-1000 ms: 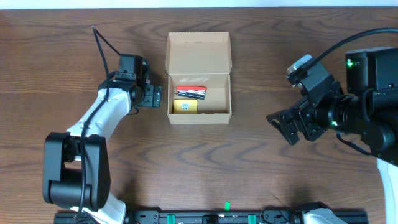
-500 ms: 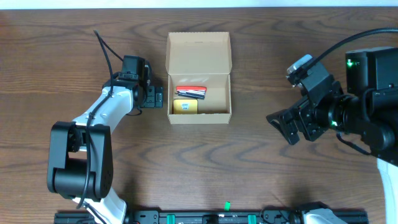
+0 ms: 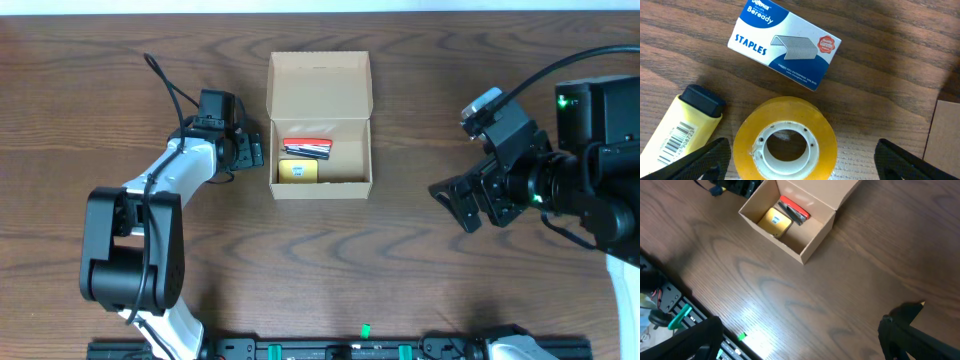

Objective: Pack container
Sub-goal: 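Move the left gripper over the clear tape roll and grasp it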

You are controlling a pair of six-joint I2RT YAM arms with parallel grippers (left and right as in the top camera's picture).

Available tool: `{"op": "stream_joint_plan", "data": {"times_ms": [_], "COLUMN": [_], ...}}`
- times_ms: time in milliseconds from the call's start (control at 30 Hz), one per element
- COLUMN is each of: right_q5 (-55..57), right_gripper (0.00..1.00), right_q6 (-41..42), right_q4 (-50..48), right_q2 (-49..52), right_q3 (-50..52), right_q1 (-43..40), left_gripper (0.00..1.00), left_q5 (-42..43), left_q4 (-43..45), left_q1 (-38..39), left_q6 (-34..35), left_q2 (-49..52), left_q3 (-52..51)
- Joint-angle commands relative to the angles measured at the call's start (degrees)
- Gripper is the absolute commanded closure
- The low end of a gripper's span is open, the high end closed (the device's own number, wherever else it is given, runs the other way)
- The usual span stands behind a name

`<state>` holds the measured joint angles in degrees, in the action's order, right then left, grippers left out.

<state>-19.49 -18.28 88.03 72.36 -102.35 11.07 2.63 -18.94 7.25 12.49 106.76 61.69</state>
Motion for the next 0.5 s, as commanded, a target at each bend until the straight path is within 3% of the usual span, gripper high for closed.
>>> {"op": "stream_joint_plan", "data": {"times_ms": [0, 467], "right_q5": [0.15, 0.15], "right_gripper": [0.01, 0.01], "right_q6": [-0.63, -0.63], "right_q4": [0.07, 0.07], "right_q2": [-0.02, -0.02], "right_q3": [-0.09, -0.09], "right_q1": [0.22, 0.22], "left_gripper": [0.1, 0.18], "left_q5": [-0.22, -4.15], "left_q4": [0.37, 1.05], "left_q1": [-0.15, -0.15], "left_q6": [1.95, 1.92], "left_q2": [0.72, 1.01], "left_q3": [0.72, 0.72]}}
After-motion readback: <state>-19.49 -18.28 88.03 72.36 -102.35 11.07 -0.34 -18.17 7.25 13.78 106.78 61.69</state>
